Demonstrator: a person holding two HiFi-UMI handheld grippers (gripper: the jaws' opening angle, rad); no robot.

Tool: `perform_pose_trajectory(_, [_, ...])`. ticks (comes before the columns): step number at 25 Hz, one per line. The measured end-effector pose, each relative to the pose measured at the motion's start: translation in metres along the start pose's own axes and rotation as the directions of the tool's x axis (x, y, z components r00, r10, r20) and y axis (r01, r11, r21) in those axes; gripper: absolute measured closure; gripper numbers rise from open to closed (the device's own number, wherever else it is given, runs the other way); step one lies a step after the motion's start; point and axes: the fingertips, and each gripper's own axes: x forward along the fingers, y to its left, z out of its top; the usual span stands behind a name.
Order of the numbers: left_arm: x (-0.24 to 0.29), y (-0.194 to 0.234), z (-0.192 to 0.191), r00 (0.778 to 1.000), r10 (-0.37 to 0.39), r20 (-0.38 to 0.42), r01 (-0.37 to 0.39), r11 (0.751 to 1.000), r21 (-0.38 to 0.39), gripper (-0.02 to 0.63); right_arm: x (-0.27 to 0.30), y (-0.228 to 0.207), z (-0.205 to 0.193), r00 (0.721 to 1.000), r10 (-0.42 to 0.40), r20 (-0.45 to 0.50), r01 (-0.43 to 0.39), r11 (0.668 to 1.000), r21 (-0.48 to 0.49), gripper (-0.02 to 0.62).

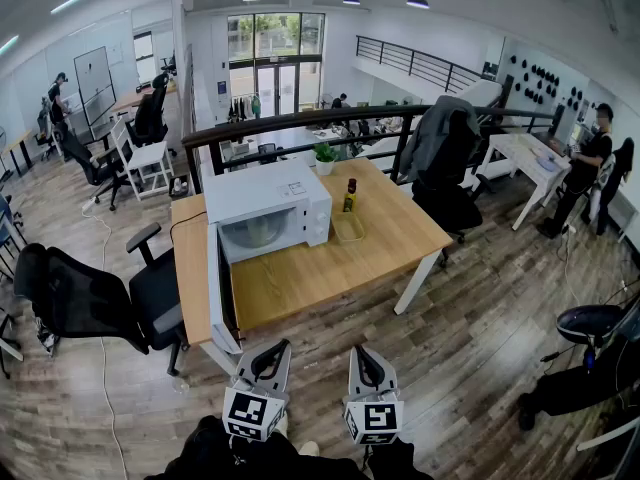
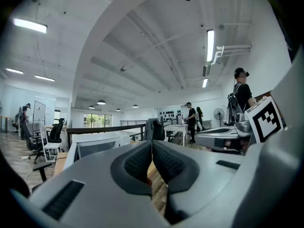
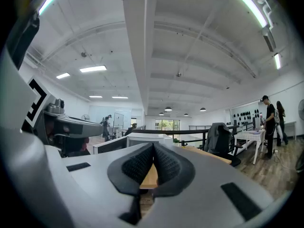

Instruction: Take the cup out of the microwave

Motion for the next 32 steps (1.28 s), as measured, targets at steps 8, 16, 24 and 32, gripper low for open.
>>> perform_pose_trajectory(8, [0.012,-0.011,0.003,1.0,-0.017,0.006,0.017,1.0,0.003,0.581,-0.005,-0.019,0.001,1.0,-0.029,0.002,0.029,1.0,0.005,0.58])
perform_pose_trajectory(16, [0.029,-0.019,0.0,0.999,-0.051,0.0,0.051,0.999,-0.004,0.581,-0.006,-0.035,-0.005,0.997,-0.069,-0.018,0.069,0.998,-0.006,0.58])
perform_pose_trajectory(24, [0.075,-0.005,-0.01,0.998,-0.063,-0.017,0.063,0.998,-0.004,0.581,0.034,-0.058,-0.02,0.997,-0.074,-0.035,0.074,0.997,0.002,0.58])
perform_pose_trajectory(32, [0.147,0.03,-0.008,0.998,-0.058,-0.04,0.058,0.998,-0.01,0.581,0.106,-0.09,-0.021,0.997,-0.066,-0.048,0.067,0.998,0.018,0.58])
